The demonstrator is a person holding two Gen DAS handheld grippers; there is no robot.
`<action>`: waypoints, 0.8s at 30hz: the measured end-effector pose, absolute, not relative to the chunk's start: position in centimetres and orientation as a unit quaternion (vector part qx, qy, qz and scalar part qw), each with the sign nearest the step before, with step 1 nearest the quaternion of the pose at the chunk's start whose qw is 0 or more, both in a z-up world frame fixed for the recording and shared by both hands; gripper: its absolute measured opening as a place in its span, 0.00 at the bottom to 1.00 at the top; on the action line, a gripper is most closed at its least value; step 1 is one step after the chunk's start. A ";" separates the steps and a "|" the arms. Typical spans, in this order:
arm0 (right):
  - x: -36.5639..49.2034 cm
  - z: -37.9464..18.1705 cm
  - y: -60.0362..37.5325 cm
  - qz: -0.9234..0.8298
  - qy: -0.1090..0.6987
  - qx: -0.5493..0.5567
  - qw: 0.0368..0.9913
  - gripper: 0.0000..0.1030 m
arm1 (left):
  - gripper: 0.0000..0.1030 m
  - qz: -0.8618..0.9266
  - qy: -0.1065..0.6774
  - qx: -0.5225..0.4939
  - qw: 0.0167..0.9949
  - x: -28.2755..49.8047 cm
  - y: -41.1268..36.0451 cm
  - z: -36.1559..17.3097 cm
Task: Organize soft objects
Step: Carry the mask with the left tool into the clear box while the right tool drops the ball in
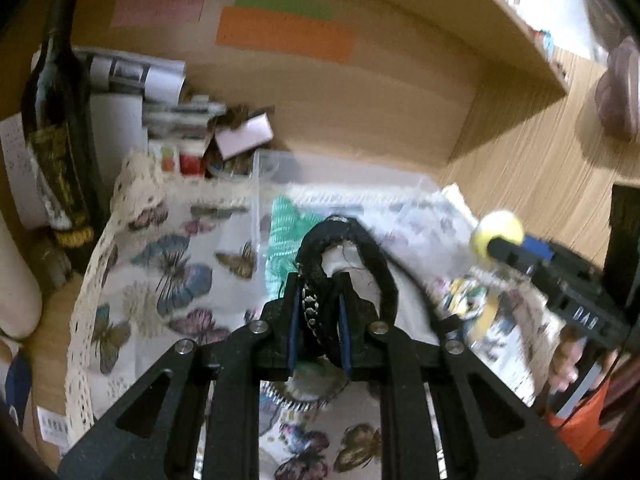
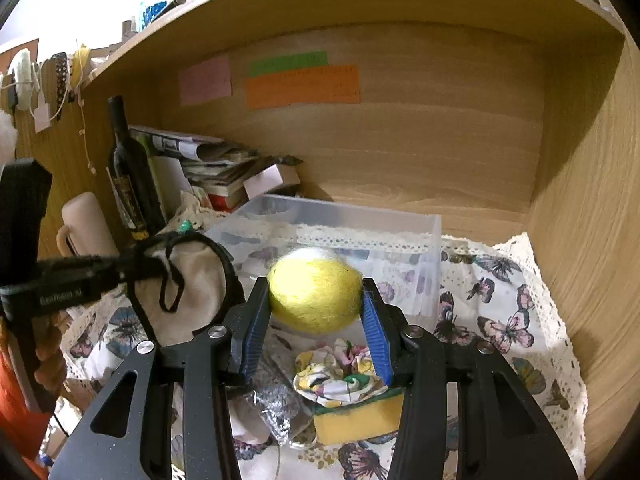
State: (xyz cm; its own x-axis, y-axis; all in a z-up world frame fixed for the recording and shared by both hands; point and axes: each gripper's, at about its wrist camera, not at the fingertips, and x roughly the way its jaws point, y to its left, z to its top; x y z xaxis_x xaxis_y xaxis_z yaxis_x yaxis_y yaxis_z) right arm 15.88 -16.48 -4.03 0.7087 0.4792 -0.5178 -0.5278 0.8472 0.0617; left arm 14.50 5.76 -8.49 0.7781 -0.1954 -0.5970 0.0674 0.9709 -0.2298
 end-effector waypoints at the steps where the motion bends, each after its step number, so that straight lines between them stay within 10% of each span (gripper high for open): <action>1: 15.9 -4.2 -16.4 0.275 0.269 -0.044 0.922 0.40 | 0.16 -0.067 0.333 -0.097 0.936 14.4 5.8 -8.9; 24: 16.2 -4.0 -16.8 0.275 0.263 -0.044 0.924 0.40 | 0.13 -0.069 0.277 -0.059 0.957 13.5 4.2 -5.1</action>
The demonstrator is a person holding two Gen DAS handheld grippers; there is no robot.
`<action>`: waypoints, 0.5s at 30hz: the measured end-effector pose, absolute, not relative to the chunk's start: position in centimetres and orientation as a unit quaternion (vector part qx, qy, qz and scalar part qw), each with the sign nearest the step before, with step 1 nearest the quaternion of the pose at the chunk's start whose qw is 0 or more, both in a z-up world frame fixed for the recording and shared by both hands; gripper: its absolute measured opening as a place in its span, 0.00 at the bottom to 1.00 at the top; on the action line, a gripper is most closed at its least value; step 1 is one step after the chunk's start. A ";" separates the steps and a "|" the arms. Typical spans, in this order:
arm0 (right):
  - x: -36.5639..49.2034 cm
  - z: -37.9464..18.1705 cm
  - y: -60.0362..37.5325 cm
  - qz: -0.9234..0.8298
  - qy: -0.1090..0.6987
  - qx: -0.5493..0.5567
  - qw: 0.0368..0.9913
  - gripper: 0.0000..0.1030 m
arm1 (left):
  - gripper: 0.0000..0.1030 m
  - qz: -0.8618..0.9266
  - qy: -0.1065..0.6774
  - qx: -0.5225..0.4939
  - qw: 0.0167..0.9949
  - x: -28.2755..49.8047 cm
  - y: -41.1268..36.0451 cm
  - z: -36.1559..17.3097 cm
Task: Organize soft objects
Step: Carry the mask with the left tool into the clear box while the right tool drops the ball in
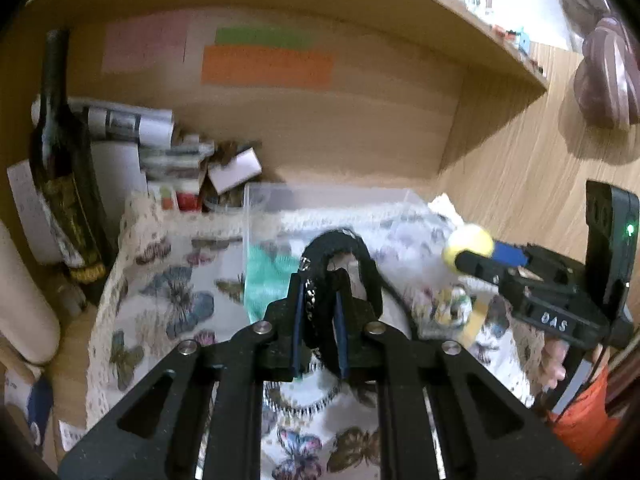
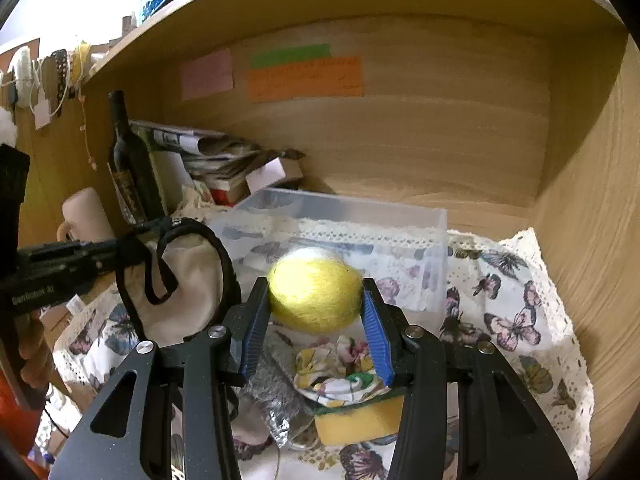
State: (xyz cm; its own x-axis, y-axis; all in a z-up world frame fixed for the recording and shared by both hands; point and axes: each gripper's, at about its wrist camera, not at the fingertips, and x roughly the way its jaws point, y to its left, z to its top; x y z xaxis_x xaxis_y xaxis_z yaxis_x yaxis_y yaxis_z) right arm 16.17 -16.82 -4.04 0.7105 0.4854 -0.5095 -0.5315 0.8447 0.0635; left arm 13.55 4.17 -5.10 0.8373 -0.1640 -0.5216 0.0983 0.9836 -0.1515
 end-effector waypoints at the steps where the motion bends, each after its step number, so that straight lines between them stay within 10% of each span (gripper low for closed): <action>1: 16.2 -3.8 -16.9 0.274 0.259 -0.044 0.925 0.40 | 0.13 -0.064 0.269 -0.056 0.959 13.8 4.1 -4.6; 15: 19.1 -2.3 -17.4 0.257 0.250 -0.040 0.933 0.40 | 0.12 -0.044 0.203 -0.073 0.976 18.7 4.3 0.5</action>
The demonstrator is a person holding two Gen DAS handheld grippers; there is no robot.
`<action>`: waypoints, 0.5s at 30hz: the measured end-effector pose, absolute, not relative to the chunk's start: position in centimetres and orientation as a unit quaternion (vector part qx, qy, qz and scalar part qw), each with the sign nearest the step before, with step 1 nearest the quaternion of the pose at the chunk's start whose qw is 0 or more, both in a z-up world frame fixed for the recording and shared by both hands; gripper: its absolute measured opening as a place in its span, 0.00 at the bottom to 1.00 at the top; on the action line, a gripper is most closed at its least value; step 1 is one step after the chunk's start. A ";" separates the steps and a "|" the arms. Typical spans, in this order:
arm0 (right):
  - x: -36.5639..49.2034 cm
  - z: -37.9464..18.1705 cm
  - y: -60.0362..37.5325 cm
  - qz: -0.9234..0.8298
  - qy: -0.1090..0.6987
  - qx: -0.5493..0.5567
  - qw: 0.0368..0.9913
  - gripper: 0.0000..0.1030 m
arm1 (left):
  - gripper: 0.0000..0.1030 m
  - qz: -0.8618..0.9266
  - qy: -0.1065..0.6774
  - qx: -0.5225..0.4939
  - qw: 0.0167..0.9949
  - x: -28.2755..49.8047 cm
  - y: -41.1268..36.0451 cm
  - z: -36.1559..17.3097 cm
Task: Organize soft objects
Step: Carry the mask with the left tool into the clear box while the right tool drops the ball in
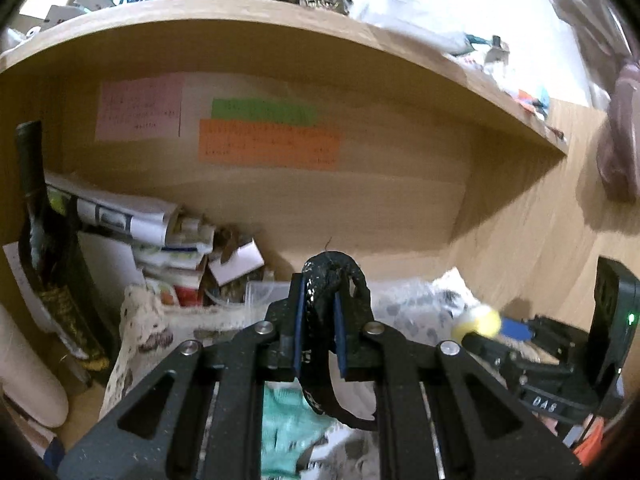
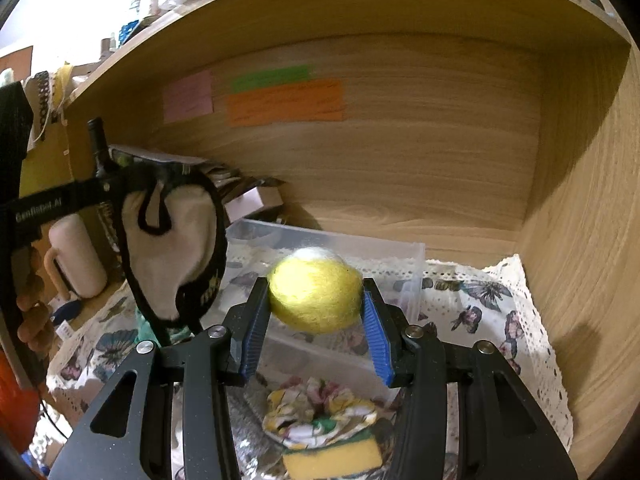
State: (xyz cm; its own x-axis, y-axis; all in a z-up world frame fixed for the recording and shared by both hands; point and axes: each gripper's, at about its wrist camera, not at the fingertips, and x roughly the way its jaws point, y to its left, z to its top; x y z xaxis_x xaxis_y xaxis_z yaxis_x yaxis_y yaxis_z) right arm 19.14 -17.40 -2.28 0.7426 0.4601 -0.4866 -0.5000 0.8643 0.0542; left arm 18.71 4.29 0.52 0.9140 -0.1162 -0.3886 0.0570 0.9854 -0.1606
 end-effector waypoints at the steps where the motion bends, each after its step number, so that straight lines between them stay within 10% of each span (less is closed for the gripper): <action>1: 19.5 -2.3 -17.3 0.255 0.251 -0.041 0.933 0.40 | 0.12 -0.041 0.200 -0.075 0.976 19.1 4.3 0.6; 15: 24.5 -5.6 -14.6 0.236 0.325 -0.077 0.913 0.40 | 0.12 -0.027 0.288 -0.062 0.955 25.1 2.8 -3.9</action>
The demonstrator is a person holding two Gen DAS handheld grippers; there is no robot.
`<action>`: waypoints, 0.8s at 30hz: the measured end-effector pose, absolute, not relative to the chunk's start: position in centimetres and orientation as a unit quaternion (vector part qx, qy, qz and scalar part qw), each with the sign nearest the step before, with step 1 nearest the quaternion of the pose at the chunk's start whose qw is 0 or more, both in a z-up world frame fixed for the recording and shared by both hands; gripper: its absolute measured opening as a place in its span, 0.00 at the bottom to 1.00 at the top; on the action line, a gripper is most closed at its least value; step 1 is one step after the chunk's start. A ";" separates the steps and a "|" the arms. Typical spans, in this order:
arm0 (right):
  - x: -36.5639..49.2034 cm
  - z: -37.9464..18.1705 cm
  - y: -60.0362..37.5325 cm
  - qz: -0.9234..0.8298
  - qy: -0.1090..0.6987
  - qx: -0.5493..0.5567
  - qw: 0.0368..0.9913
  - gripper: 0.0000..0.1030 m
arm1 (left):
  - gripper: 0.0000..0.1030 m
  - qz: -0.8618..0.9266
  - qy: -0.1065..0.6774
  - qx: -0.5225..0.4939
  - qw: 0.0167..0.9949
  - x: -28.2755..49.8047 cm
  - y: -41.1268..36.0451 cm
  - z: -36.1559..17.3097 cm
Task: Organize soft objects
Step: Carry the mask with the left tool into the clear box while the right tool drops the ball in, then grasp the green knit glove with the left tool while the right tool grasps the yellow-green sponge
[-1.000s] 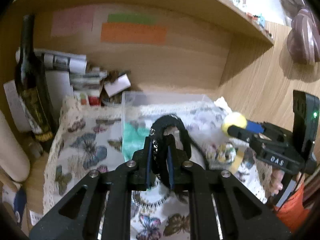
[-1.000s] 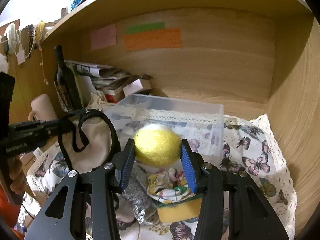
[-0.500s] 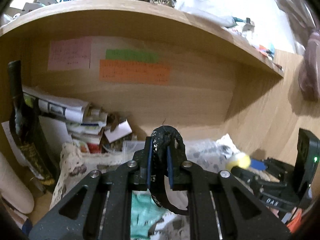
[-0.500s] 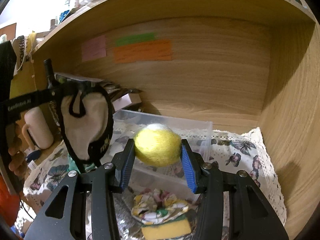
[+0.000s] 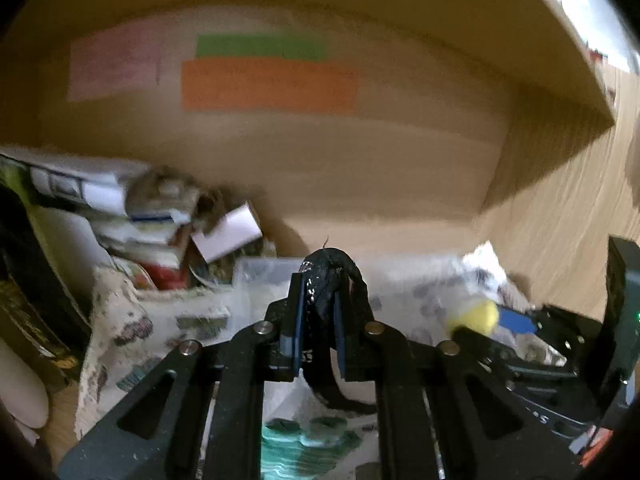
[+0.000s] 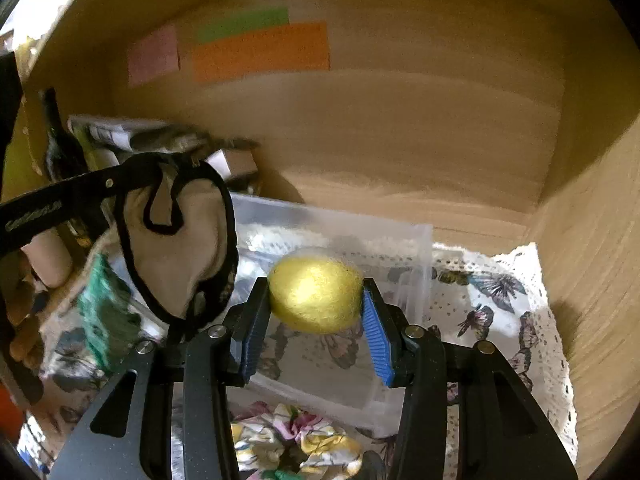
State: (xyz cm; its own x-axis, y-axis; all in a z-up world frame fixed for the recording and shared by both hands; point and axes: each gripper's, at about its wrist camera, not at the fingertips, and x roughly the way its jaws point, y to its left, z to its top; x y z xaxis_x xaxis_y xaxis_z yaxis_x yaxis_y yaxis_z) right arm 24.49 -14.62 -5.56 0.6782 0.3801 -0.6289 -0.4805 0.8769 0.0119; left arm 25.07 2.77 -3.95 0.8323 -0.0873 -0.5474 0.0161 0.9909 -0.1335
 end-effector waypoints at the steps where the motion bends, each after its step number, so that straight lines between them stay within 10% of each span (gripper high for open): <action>1: 24.8 -6.0 -14.4 0.234 0.332 -0.083 0.910 0.40 | 0.12 -0.030 0.296 -0.061 0.953 25.2 2.7 -4.3; 14: 23.7 -6.7 -13.8 0.216 0.333 -0.117 0.910 0.52 | 0.21 -0.053 0.367 -0.050 0.927 25.3 2.0 -7.3; 24: 21.3 -4.3 -14.6 0.202 0.277 -0.114 0.933 0.79 | 0.76 -0.038 0.297 -0.026 0.954 21.4 2.1 -4.2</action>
State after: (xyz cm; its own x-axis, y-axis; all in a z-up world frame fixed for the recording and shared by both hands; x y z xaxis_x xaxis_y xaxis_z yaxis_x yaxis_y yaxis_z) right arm 21.27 -14.62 -4.28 0.7651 0.3132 -0.5625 -0.4395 0.8925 -0.1009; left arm 21.41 2.12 -4.18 0.8204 -0.0873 -0.5651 0.0559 0.9958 -0.0727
